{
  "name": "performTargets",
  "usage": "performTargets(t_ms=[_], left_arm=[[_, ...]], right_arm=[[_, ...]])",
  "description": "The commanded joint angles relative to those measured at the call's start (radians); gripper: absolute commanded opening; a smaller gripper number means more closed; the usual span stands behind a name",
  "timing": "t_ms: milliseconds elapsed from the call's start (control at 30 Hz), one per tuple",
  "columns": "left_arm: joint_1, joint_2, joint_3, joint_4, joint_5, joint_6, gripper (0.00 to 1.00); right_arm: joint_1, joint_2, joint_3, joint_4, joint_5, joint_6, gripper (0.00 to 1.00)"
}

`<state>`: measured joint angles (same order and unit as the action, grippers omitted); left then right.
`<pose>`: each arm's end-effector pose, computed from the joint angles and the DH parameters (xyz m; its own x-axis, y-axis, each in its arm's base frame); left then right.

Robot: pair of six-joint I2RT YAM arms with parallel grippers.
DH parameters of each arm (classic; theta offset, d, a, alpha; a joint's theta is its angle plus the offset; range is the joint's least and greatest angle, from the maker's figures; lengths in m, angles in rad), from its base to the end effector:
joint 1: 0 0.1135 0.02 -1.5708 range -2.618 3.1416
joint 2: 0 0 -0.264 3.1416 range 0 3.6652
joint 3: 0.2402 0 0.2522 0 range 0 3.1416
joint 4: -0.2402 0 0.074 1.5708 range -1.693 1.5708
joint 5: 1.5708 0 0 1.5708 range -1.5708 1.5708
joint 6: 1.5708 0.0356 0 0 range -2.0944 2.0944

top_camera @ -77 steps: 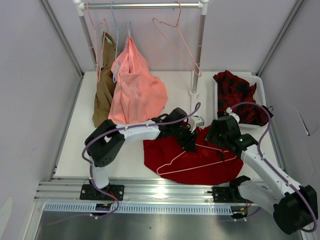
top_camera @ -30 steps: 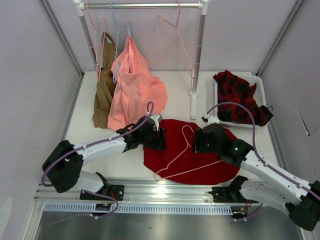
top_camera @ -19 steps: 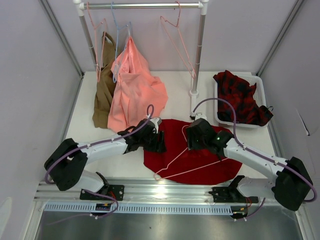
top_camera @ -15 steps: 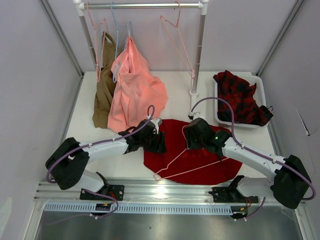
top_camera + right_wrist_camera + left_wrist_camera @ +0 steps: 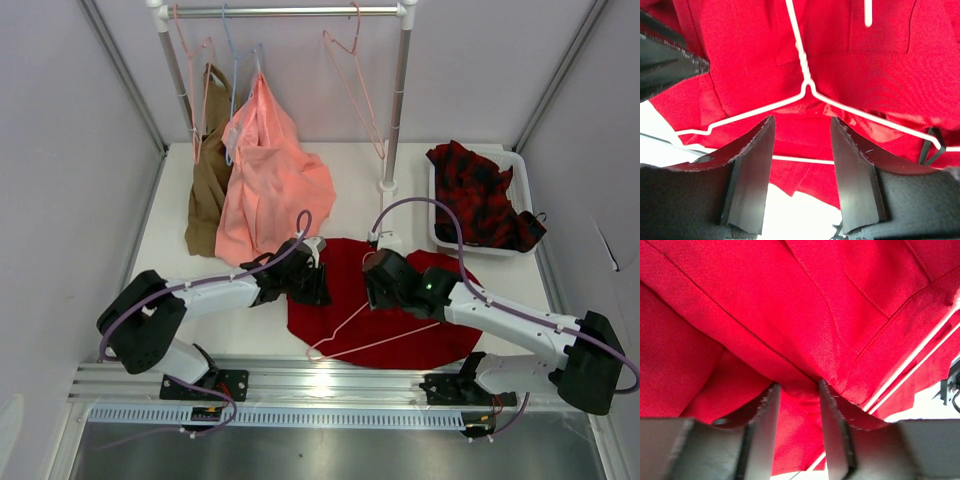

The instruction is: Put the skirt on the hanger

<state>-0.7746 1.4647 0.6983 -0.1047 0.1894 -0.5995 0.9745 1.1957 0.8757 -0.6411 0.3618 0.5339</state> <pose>0.1956 -0.2008 0.1660 -0.8879 0.0936 -0.4504 0.3302 0.8114 -0.4823 0.1430 0.1883 0.2511 -0.7322 -0.2313 -0.6406 -0.3339 0.9417 0.0416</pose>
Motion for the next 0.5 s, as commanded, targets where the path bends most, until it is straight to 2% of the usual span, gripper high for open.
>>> performTargets(t_ms=[0,133,467], left_arm=[[0.011,0.009,0.018,0.039,0.018,-0.008,0.37],[0.011,0.013,0.023,0.03,0.024,-0.002,0.31],[0.011,0.005,0.021,0.022,0.025,0.001,0.29]], right_arm=[[0.01,-0.019,0.052,-0.046,0.077,0.046,0.53],[0.016,-0.005,0.057,0.003,0.08,0.011,0.53],[-0.062,0.162,0.074,0.159,-0.011,-0.114,0.49]])
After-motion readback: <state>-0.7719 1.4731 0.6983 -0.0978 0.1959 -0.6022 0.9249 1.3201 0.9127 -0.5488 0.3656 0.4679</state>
